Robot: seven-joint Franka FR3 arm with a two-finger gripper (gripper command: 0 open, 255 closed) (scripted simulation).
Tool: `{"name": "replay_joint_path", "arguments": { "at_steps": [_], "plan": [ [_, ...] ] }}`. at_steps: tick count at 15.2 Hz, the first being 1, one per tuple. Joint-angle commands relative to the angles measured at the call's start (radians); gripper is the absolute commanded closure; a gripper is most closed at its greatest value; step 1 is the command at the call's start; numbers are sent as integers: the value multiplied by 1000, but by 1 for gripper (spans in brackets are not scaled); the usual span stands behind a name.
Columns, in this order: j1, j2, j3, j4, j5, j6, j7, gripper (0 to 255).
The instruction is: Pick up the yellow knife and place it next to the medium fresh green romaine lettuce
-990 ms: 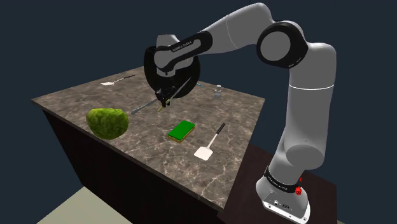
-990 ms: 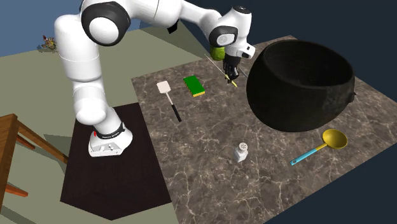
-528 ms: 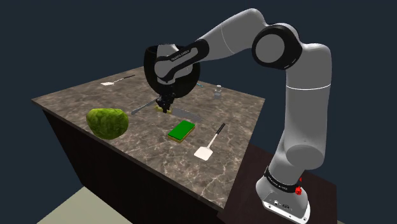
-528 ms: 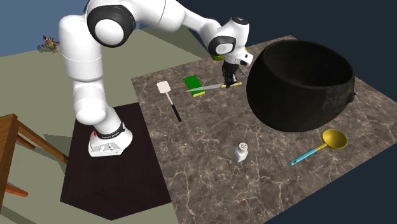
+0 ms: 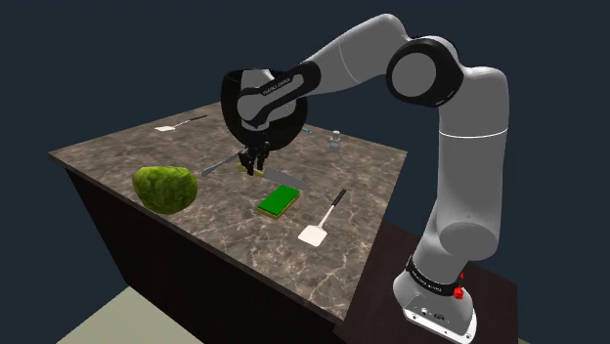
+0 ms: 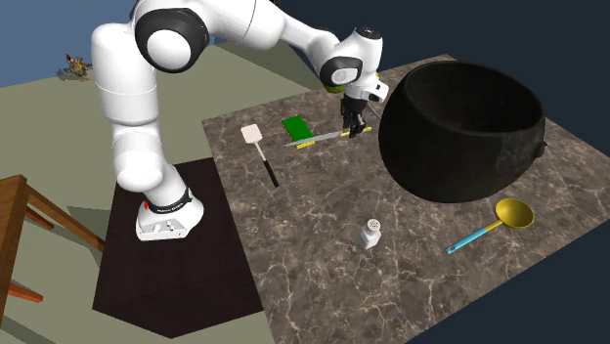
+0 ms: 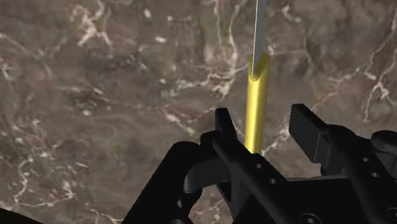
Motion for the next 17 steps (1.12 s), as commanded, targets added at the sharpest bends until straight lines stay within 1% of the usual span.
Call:
{"name": "replay_joint_path", "arguments": {
  "at_steps": [1, 5, 9, 17],
  "plan": [
    [0, 0, 0, 0, 0, 0, 0, 0],
    [0, 0, 0, 0, 0, 0, 0, 0],
    [-1, -51, -4, 59, -9, -111, 6, 0],
    [-1, -51, -4, 59, -9, -111, 6, 0]
  ]
}}
